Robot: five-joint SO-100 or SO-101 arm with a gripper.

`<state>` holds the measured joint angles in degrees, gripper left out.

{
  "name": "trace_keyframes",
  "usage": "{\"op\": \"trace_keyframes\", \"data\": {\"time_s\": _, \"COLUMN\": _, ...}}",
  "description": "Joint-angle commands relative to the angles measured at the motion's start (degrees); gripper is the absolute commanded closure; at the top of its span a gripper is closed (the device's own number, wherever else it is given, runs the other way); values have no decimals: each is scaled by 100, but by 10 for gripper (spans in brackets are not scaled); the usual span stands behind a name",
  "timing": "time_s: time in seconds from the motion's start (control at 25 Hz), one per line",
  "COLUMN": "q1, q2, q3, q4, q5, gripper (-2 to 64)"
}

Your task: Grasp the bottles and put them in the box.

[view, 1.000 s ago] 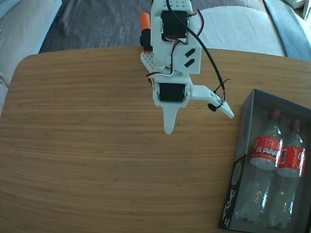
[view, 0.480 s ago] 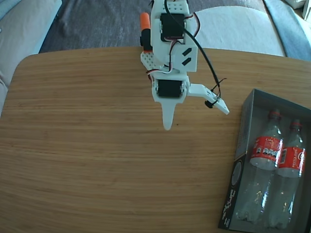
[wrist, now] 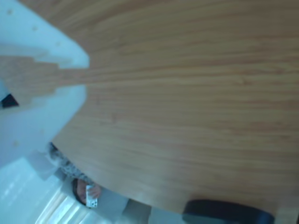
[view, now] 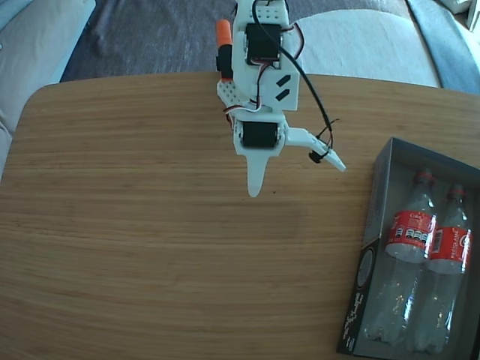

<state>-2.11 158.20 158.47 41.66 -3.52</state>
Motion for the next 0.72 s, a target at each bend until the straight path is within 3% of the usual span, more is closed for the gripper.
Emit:
{"op": "trace_keyframes", "data": {"time_s": 0.0, "q1": 132, "q2": 237, "q3": -18, "q4": 62, "q5": -26, "gripper": 618}}
{"op": "trace_keyframes", "data": {"time_s": 0.28, "q1": 202, "q2": 905, "q3": 123, "q4": 527, "q5": -26, "gripper": 617}}
{"op": "trace_keyframes", "data": {"time_s": 0.68, "q1": 176, "q2": 1758, "q3": 422, "q4": 650, "q5": -70, "gripper": 618}}
